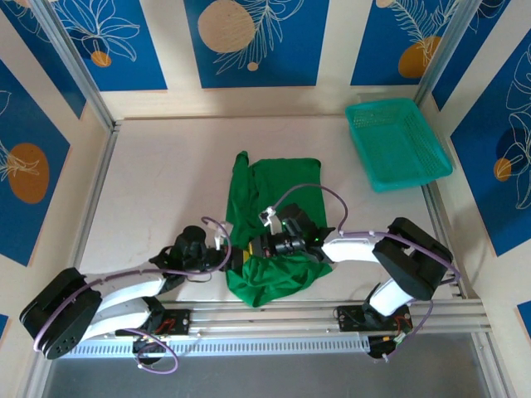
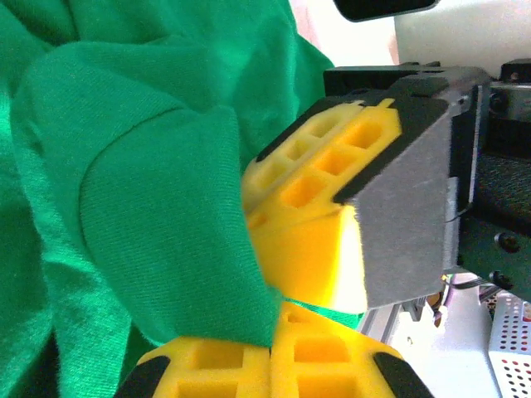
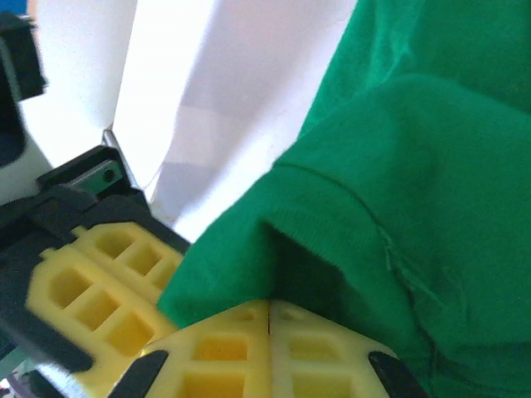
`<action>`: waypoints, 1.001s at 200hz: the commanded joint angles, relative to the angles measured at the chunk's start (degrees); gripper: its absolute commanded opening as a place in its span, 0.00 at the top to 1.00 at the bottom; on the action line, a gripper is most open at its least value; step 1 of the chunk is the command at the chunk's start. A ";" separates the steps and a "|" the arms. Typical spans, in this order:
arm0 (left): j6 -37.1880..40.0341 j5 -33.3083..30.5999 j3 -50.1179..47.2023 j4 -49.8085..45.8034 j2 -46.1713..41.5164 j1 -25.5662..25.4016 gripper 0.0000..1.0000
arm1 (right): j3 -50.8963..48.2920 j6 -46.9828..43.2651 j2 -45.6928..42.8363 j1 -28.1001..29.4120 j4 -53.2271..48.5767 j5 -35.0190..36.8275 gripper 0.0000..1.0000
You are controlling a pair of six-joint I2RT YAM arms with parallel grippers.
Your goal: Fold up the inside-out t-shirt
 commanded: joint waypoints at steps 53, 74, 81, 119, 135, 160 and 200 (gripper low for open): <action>5.36 -13.52 6.99 -25.66 2.88 3.12 0.73 | -4.08 -2.14 -9.29 -1.62 0.72 -4.67 1.00; 5.41 -14.52 7.37 -26.24 3.44 3.22 0.77 | -2.73 -3.04 -9.18 -1.41 -4.30 -3.31 1.00; 5.08 -14.72 7.01 -25.62 3.18 3.28 0.78 | -1.85 -3.82 -8.61 -1.07 -6.42 -2.46 1.00; 3.88 -11.74 5.39 -22.55 0.41 3.33 0.80 | 4.39 -7.67 -3.39 3.38 -14.51 3.71 0.70; 3.88 -10.99 4.75 -21.17 -0.67 3.42 0.80 | 6.48 -9.10 -0.58 4.77 -14.54 5.74 0.69; 3.12 -10.36 4.83 -22.28 -2.72 3.47 0.80 | 10.14 -11.87 2.98 6.64 -15.99 9.03 0.69; 3.04 -10.95 4.15 -24.24 -6.77 3.78 0.81 | 13.63 -16.20 6.33 9.14 -19.51 15.94 0.70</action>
